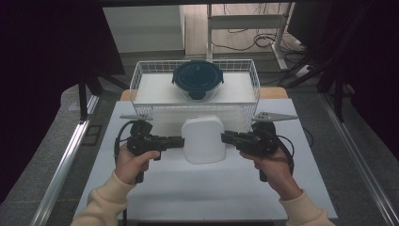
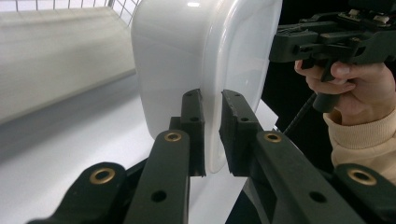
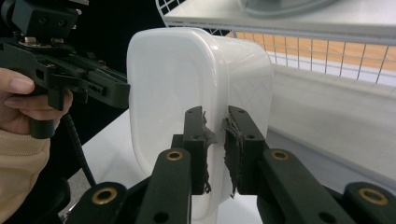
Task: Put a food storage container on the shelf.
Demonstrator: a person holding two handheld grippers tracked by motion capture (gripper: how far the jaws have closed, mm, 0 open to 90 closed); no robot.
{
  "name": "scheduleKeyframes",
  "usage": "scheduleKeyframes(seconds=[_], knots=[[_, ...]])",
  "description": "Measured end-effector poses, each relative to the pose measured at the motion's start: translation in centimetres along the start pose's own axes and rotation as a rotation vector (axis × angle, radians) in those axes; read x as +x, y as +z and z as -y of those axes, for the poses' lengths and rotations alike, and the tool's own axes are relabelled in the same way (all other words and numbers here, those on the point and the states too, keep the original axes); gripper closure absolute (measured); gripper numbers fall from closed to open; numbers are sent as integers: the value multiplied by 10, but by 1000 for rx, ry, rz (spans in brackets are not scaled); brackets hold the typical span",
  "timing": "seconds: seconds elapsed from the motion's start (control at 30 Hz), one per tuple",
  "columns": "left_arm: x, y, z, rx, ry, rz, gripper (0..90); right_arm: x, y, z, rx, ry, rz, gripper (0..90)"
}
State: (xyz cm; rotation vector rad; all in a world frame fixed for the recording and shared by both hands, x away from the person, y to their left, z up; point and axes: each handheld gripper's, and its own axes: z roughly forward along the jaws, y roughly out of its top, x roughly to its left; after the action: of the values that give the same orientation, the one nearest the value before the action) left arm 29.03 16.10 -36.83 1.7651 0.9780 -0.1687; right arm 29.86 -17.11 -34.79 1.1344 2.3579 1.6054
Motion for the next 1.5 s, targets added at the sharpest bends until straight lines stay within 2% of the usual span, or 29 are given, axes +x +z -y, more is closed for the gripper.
scheduleKeyframes(seconds=[0.6,1.17,1.2,1.5], knots=[[-8,-18,-36,-36,25,-19,806,5,-4,-42,-28,-41,1,790],[-18,-36,-82,-51,69,-55,805,9,-8,-92,-54,-69,5,790],[-19,-39,-90,-53,71,-58,805,9,-9,-96,-55,-71,7,791],[-17,-48,-120,-53,58,-68,803,8,-6,-130,-56,-69,14,790]])
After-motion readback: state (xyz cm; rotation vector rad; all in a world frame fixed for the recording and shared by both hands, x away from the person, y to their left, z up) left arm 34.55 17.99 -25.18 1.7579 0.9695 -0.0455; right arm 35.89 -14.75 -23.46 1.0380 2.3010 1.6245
